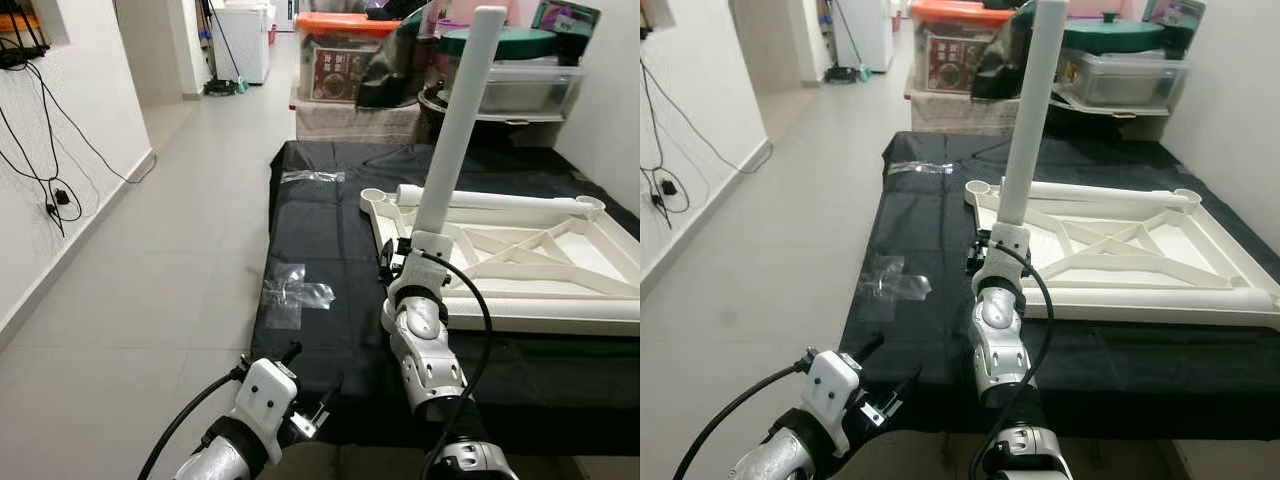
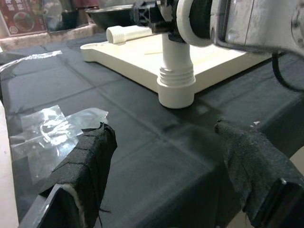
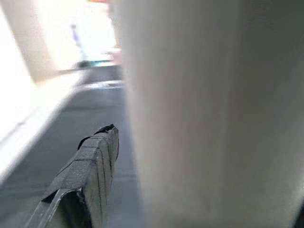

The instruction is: Building children table

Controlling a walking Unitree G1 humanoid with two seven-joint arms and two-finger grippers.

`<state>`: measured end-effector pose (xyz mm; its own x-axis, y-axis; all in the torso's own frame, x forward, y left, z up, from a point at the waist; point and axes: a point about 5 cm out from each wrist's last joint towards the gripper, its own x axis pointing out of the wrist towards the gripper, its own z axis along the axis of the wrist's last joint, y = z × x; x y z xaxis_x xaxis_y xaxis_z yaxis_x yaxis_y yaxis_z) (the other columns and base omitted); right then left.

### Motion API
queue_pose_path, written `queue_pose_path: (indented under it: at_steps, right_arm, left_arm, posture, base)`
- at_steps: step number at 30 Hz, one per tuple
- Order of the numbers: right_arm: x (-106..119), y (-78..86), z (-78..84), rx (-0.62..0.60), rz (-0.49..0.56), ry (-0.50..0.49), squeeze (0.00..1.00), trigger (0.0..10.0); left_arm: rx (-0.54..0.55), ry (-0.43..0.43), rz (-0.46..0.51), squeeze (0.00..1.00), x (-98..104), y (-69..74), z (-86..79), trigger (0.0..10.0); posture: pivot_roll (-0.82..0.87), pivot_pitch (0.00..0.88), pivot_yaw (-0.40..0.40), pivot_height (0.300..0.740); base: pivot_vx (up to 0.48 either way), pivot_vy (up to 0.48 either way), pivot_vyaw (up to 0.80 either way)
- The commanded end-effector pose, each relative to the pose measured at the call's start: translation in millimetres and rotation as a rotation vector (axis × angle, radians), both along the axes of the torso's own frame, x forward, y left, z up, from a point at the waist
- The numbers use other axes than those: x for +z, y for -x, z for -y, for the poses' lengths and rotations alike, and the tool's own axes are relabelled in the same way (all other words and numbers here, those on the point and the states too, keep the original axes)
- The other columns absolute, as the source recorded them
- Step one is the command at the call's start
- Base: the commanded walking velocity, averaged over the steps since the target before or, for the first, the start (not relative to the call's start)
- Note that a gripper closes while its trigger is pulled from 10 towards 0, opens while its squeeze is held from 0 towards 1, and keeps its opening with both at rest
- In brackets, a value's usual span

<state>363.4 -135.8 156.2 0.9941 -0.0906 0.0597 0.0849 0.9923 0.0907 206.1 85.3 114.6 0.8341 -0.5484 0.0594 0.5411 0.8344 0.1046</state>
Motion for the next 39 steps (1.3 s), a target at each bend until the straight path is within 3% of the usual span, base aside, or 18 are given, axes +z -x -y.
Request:
queue_pose_path:
  at_steps: [1, 2, 8, 18, 19, 20, 21, 24, 26, 27, 31, 33, 34, 35, 36, 37, 38, 39]
  right_arm:
    - [12, -6.0, 4.4, 0.129, 0.063, -0.038, 0.0, 10.0]
    - [12, -6.0, 4.4, 0.129, 0.063, -0.038, 0.0, 10.0]
    - [6, -0.9, 4.0, 0.855, -0.04, 0.047, 0.0, 10.0]
    - [-13, 21.2, -27.0, 1.352, -0.176, 0.104, 0.0, 10.0]
    - [-12, 21.5, -31.1, 1.387, -0.172, 0.082, 0.0, 5.2]
    - [-10, 21.7, -33.6, 1.408, -0.168, 0.067, 0.0, 5.2]
    - [-9, 21.8, -35.1, 1.428, -0.161, 0.059, 0.0, 0.0]
    - [-7, 18.7, -36.0, 1.393, -0.142, 0.064, 0.0, 0.0]
    - [-5, 11.5, -33.9, 1.276, -0.116, 0.082, 0.0, 0.0]
    - [-4, 0.5, -28.5, 1.074, -0.099, 0.097, 0.0, 0.0]
    - [-3, -4.0, -25.4, 0.988, -0.099, 0.094, 0.0, 0.0]
    - [-4, -11.0, -18.6, 0.837, -0.108, 0.081, 0.0, 0.0]
    - [-4, -17.1, -8.2, 0.638, -0.108, 0.088, 0.0, 0.0]
    - [-4, -17.1, -8.2, 0.638, -0.108, 0.088, 0.0, 0.0]
    - [-6, -20.5, 9.1, 0.361, -0.126, 0.084, 0.0, 0.0]
    - [-6, -20.5, 9.1, 0.361, -0.126, 0.084, 0.0, 0.0]
    - [-9, -18.0, 24.9, 0.12, -0.14, 0.088, 0.0, 0.0]
    - [-9, -18.0, 24.9, 0.12, -0.14, 0.088, 0.0, 0.0]
  left_arm:
    - [0.004, -0.004, -0.02, 0.0, -6, 1.4, -1.2, 10.0]
    - [0.004, -0.004, -0.02, 0.0, -6, 1.4, -1.2, 10.0]
    - [-0.001, -0.003, -0.025, 0.0, -9, 1.1, -1.6, 10.0]
    - [0.005, -0.007, -0.024, 0.0, -10, 1.2, -1.6, 10.0]
    - [0.005, -0.008, -0.024, 0.0, -11, 1.1, -1.7, 10.0]
    - [0.005, -0.008, -0.024, 0.0, -11, 1.1, -1.7, 10.0]
    - [0.005, -0.008, -0.024, 0.0, -11, 1.0, -1.7, 10.0]
    - [0.004, -0.008, -0.024, 0.0, -11, 0.9, -1.6, 10.0]
    - [0.004, -0.008, -0.024, 0.0, -10, 0.5, -1.4, 10.0]
    - [0.004, -0.007, -0.024, 0.0, -10, 0.0, -1.3, 10.0]
    - [0.004, -0.007, -0.023, 0.0, -10, -0.1, -1.3, 10.0]
    - [0.004, -0.007, -0.022, 0.0, -10, -0.5, -1.2, 10.0]
    - [0.003, -0.007, -0.022, 0.0, -10, -1.1, -1.4, 10.0]
    - [0.003, -0.007, -0.022, 0.0, -10, -1.1, -1.4, 10.0]
    - [0.001, -0.008, -0.02, 0.0, -10, -1.5, -1.5, 10.0]
    - [0.001, -0.008, -0.02, 0.0, -10, -1.5, -1.5, 10.0]
    - [0.001, -0.01, -0.018, 0.0, -9, -2.1, -1.9, 10.0]
    - [0.001, -0.01, -0.018, 0.0, -9, -2.1, -1.9, 10.0]
  posture:
    - [0.08, 0.0, -0.058, 0.74]
    - [0.08, 0.0, -0.058, 0.74]
    - [0.09, 0.0, -0.048, 0.74]
    - [0.1, 0.0, -0.06, 0.74]
    - [0.1, 0.0, -0.059, 0.74]
    - [0.1, 0.0, -0.058, 0.74]
    - [0.1, 0.0, -0.057, 0.74]
    - [0.1, 0.0, -0.06, 0.74]
    - [0.1, 0.0, -0.063, 0.74]
    - [0.1, 0.0, -0.061, 0.74]
    - [0.1, 0.0, -0.06, 0.74]
    - [0.09, 0.0, -0.06, 0.74]
    - [0.09, 0.0, -0.056, 0.74]
    - [0.09, 0.0, -0.056, 0.74]
    - [0.09, 0.0, -0.054, 0.74]
    - [0.09, 0.0, -0.054, 0.74]
    - [0.09, 0.0, -0.056, 0.74]
    - [0.09, 0.0, -0.056, 0.74]
  base:
    - [0.0, 0.0, 0.0]
    - [0.0, 0.0, 0.0]
    - [0.0, 0.0, 0.0]
    - [0.0, 0.0, 0.0]
    - [0.0, 0.0, 0.0]
    - [0.0, 0.0, 0.0]
    - [0.0, 0.0, 0.0]
    - [0.0, 0.0, 0.0]
    - [0.0, 0.0, 0.0]
    - [0.0, 0.0, 0.0]
    - [0.0, 0.0, 0.0]
    - [0.0, 0.0, 0.0]
    - [0.0, 0.0, 0.0]
    - [0.0, 0.0, 0.0]
    - [0.0, 0.0, 0.0]
    - [0.0, 0.0, 0.0]
    - [0.0, 0.0, 0.0]
    - [0.0, 0.0, 0.0]
